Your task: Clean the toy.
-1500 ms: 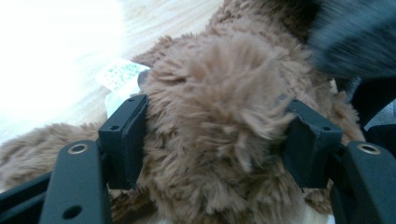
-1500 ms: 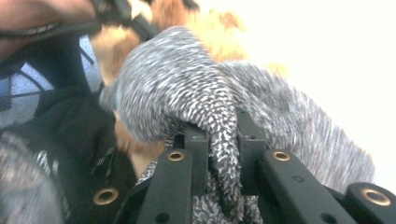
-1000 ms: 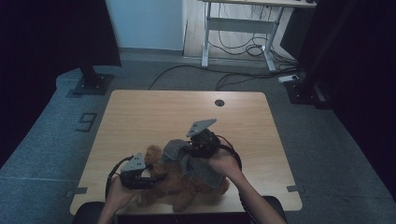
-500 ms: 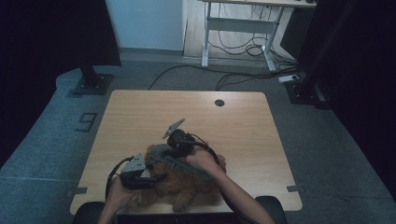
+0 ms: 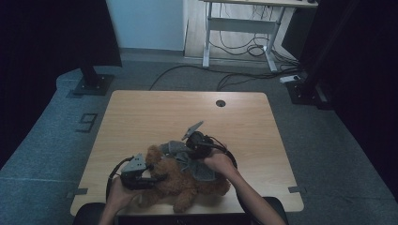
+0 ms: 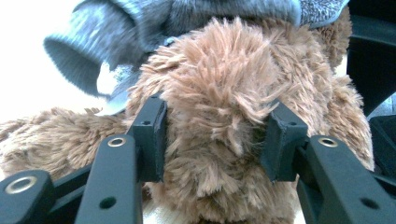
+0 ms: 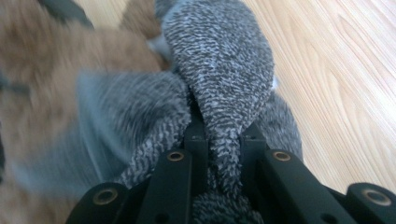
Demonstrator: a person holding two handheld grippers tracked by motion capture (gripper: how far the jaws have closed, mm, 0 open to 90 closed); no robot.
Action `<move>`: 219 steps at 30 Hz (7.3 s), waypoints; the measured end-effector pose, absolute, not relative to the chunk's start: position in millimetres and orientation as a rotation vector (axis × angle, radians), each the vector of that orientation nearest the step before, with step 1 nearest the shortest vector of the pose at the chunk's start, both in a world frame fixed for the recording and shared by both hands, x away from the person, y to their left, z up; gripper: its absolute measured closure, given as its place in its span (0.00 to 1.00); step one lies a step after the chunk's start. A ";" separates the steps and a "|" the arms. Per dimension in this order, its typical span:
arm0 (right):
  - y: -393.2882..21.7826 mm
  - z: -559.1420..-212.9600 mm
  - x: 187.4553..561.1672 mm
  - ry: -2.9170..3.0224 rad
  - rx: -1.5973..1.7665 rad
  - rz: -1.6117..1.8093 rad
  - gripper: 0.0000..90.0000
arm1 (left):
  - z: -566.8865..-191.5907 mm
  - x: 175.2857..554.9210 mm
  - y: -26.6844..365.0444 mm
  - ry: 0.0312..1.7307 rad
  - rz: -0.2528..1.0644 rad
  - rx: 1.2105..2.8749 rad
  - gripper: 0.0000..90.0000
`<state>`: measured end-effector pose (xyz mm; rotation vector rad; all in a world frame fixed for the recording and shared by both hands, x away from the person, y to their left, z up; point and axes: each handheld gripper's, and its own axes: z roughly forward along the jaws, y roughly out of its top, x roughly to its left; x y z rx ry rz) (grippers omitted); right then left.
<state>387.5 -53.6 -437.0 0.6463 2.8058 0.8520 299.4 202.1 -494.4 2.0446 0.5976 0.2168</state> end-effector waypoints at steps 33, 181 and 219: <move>-6.0 -396.8 333.1 2.814 0.386 1.119 0.87 | -520.3 268.9 236.4 0.648 0.022 2.249 0.47; -29.1 -487.8 270.1 2.847 0.458 0.966 0.87 | -520.7 273.5 255.9 0.701 -0.037 2.174 0.74; 0.9 -390.6 433.2 2.708 0.657 1.106 0.87 | -520.9 273.8 254.1 0.680 -0.031 2.180 0.69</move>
